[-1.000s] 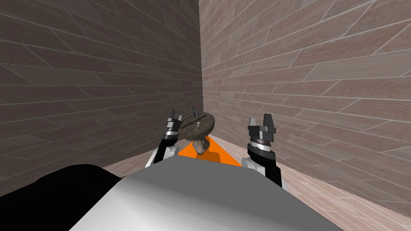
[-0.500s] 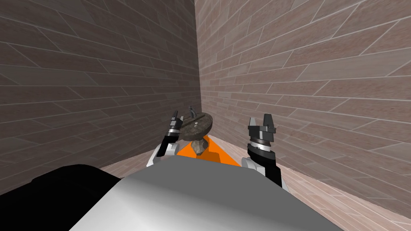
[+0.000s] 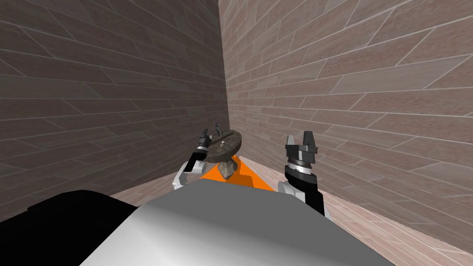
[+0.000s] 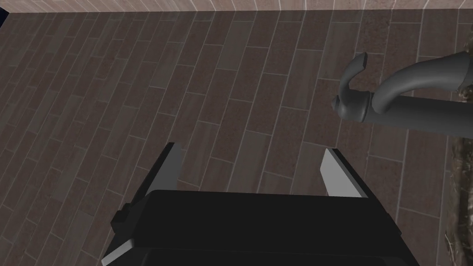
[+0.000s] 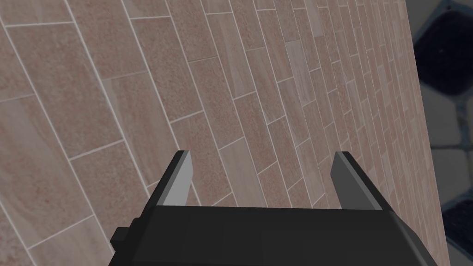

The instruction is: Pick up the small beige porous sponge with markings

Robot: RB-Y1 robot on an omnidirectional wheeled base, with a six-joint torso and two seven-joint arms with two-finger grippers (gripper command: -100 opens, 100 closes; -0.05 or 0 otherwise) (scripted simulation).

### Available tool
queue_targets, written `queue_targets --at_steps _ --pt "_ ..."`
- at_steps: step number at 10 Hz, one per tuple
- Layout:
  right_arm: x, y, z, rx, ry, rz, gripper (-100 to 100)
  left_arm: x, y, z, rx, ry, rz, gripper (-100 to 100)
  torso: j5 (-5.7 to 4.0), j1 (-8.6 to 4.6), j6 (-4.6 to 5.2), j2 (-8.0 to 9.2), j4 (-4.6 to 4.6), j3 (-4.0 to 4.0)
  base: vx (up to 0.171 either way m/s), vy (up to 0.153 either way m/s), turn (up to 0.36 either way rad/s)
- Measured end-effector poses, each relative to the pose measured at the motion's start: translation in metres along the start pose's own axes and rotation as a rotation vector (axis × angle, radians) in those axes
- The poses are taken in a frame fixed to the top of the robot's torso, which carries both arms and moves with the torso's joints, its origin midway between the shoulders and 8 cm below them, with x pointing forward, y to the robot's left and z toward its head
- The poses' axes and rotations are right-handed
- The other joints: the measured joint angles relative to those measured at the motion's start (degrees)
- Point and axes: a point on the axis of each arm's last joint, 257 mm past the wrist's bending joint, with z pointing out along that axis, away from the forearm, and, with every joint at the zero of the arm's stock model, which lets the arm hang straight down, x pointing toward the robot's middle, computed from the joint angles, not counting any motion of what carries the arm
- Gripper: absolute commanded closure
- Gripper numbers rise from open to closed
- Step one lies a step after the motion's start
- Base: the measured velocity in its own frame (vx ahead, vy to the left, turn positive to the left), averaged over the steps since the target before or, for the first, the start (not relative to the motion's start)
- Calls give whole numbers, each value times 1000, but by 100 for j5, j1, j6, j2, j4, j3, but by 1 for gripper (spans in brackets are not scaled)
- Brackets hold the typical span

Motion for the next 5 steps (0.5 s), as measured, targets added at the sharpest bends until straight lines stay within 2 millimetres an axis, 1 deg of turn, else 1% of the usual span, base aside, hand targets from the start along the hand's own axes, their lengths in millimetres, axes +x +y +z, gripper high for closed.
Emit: queue_targets --at_steps 3,5 --pt "0 0 0 0 0 0 0 -9 19 9 -66 -6 4 -100 1 9 -2 3 1 2 15 -69 -20" --pt "0 0 0 0 0 0 0 -16 37 16 -117 -12 6 -100 1 5 -2 2 0 1 20 -75 -16"
